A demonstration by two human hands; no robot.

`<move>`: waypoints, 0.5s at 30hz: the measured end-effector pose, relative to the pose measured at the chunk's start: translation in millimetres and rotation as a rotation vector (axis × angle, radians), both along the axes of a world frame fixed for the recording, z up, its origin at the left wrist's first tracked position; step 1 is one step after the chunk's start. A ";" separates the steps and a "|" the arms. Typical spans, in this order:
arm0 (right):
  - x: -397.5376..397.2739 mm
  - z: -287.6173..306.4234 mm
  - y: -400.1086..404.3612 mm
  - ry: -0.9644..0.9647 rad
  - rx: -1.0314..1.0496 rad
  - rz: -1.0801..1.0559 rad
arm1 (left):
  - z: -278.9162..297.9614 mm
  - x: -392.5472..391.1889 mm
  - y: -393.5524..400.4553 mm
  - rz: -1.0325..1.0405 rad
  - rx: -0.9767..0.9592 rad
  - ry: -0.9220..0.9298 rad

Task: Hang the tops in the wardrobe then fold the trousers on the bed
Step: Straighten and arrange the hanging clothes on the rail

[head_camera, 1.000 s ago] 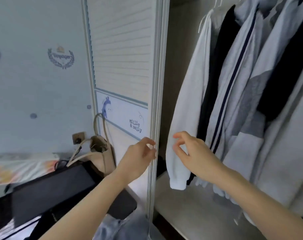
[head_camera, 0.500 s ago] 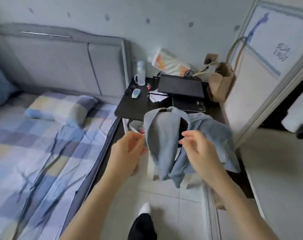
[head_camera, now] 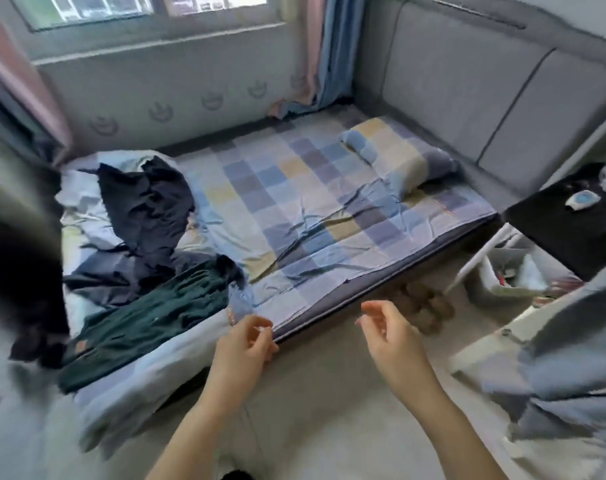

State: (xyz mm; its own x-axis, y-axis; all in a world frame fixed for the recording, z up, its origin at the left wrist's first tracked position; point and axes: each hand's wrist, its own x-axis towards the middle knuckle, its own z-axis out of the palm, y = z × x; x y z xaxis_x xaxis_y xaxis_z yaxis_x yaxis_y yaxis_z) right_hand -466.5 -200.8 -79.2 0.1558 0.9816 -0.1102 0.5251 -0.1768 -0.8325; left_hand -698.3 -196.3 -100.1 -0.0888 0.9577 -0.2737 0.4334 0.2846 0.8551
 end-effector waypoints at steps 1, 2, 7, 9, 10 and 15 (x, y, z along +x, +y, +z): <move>-24.1 -4.9 5.6 0.003 -0.016 0.048 | -5.1 -27.3 -6.1 0.039 -0.016 0.014; -42.5 -8.6 8.8 0.007 -0.040 0.077 | -10.6 -48.8 -12.1 0.063 -0.033 0.027; -178.2 -36.6 37.1 -0.021 -0.145 0.289 | -45.8 -189.7 -47.6 0.255 -0.130 0.075; -230.7 -49.6 46.3 -0.036 -0.168 0.341 | -57.3 -239.4 -53.1 0.296 -0.189 0.055; -259.5 -55.4 49.0 -0.036 -0.192 0.359 | -62.1 -265.4 -54.6 0.310 -0.223 0.045; -346.6 -73.4 70.2 -0.041 -0.265 0.426 | -76.6 -339.5 -32.4 0.394 -0.281 0.006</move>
